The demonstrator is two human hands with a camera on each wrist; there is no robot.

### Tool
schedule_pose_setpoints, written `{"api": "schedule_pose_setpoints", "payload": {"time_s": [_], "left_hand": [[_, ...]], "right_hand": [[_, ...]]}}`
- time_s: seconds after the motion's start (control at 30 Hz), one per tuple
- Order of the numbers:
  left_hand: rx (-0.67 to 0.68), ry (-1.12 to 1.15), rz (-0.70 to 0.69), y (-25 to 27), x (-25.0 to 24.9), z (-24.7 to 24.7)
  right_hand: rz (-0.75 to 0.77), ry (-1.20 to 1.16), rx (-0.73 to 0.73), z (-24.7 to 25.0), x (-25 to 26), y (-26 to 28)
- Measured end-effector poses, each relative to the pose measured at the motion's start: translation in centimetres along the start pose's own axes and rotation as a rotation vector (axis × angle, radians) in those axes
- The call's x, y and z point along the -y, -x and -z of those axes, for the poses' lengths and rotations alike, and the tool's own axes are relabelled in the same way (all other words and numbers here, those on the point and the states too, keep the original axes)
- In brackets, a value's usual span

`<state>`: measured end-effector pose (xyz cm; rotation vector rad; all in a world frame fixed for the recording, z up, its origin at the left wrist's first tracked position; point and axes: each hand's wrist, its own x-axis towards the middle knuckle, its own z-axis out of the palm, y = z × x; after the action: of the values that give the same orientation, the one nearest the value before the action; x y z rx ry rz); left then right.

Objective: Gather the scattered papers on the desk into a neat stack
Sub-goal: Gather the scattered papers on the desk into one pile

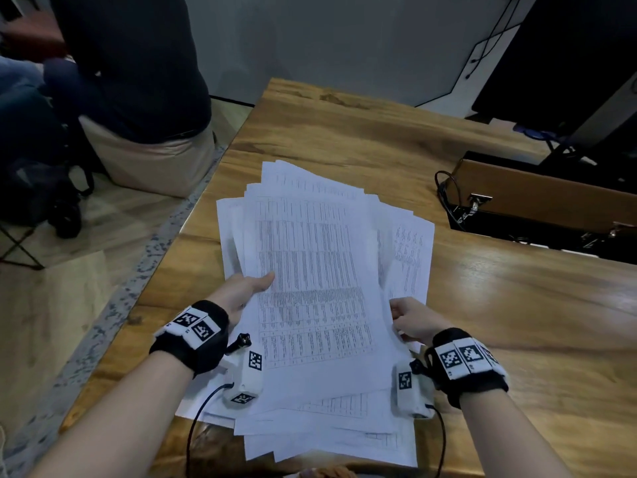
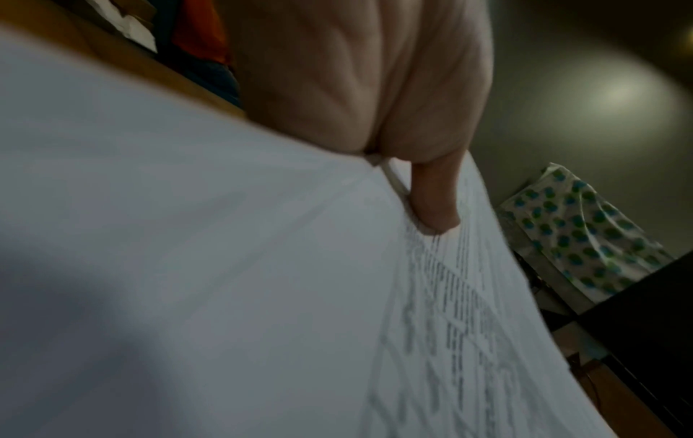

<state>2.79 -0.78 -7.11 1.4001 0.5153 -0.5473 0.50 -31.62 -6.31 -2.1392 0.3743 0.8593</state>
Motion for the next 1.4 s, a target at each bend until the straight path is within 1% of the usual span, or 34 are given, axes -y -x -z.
{"api": "schedule_pose_setpoints", "payload": {"time_s": [0.07, 0.1, 0.13, 0.2, 0.23, 0.3, 0.33, 0.4, 0.43, 0.53, 0.57, 0.6, 0.67, 0.73, 0.8, 0.9, 1.0, 1.1, 1.17, 1.23, 1.27, 1.3, 1.33, 1.4], "left_hand": [[-0.003, 0.006, 0.011, -0.9, 0.3, 0.4], [-0.041, 0.007, -0.004, -1.1, 0.4, 0.4], [-0.088, 0.007, -0.037, -0.6, 0.2, 0.2], [-0.159, -0.036, -0.092, -0.2, 0.0, 0.1], [-0.180, -0.068, -0.124, -0.1, 0.0, 0.3], [-0.240, -0.118, -0.173, -0.5, 0.0, 1.0], [-0.284, -0.125, -0.173, -0.6, 0.0, 1.2], [-0.373, -0.152, -0.138, -1.3, 0.4, 1.8], [-0.413, -0.202, -0.117, -1.7, 0.7, 1.8], [-0.490, -0.446, -0.041, -2.4, 1.2, 1.9], [-0.475, -0.472, -0.031, -2.5, 1.1, 1.9], [-0.424, -0.462, -0.034, -3.1, 1.2, 2.1], [-0.325, -0.381, -0.039, -4.1, 1.1, 2.5], [-0.272, -0.342, -0.061, -4.6, 0.9, 2.8], [-0.185, -0.319, -0.086, -2.8, -0.3, 2.0], [-0.060, -0.265, -0.045, -0.7, -1.1, 1.5], [-0.030, -0.214, -0.031, -0.2, -0.9, 1.9], [0.003, -0.182, -0.050, -0.3, -0.8, 0.9], [0.025, -0.187, -0.060, -0.2, -0.6, -0.3], [0.033, -0.146, -0.076, -0.3, -0.4, -0.8], [0.007, -0.113, -0.070, -0.1, -0.4, -0.8], [-0.023, -0.075, -0.063, 0.0, -0.4, -0.6], [-0.046, -0.037, -0.060, -0.2, -0.4, -0.3], [-0.096, -0.016, -0.061, -0.3, -0.3, -0.4]], "right_hand": [[0.014, -0.057, -0.047, 0.1, -0.3, -0.4], [0.019, -0.093, -0.130, 0.3, -0.4, -0.6], [0.026, -0.124, -0.261, 0.6, -0.7, -1.0], [-0.025, -0.126, -0.531, 1.9, -1.4, -1.8], [-0.070, -0.115, -0.579, 2.4, -1.5, -2.0], [-0.157, -0.092, -0.552, 2.7, -1.5, -2.5], [-0.185, -0.078, -0.538, 2.8, -1.4, -3.1], [-0.177, -0.097, -0.543, 2.5, -0.5, -3.6], [-0.161, -0.125, -0.550, 2.2, 0.1, -3.7], [-0.140, -0.145, -0.590, 1.6, 1.3, -4.2], [-0.134, -0.138, -0.581, 1.6, 1.6, -4.2], [-0.119, -0.135, -0.561, 1.6, 1.8, -4.2], [-0.083, -0.116, -0.492, 1.7, 2.0, -4.1], [-0.056, -0.084, -0.441, 1.8, 2.0, -3.9], [-0.059, -0.056, -0.392, 2.0, 1.8, -3.5], [-0.097, -0.026, -0.273, 2.7, 0.7, -2.7], [-0.100, -0.046, -0.200, 3.2, -0.1, -1.6], [-0.044, -0.104, -0.128, 2.1, 0.9, -0.9], [0.004, -0.178, -0.144, 0.7, 2.2, -0.9], [0.030, -0.248, -0.256, 0.1, 3.0, -1.0], [0.014, -0.273, -0.335, 0.1, 3.0, -0.9], [0.005, -0.263, -0.407, 0.2, 2.9, -0.6], [-0.016, -0.241, -0.435, 0.2, 2.4, -0.6], [-0.044, -0.147, -0.429, -0.6, 1.7, -0.7]]}}
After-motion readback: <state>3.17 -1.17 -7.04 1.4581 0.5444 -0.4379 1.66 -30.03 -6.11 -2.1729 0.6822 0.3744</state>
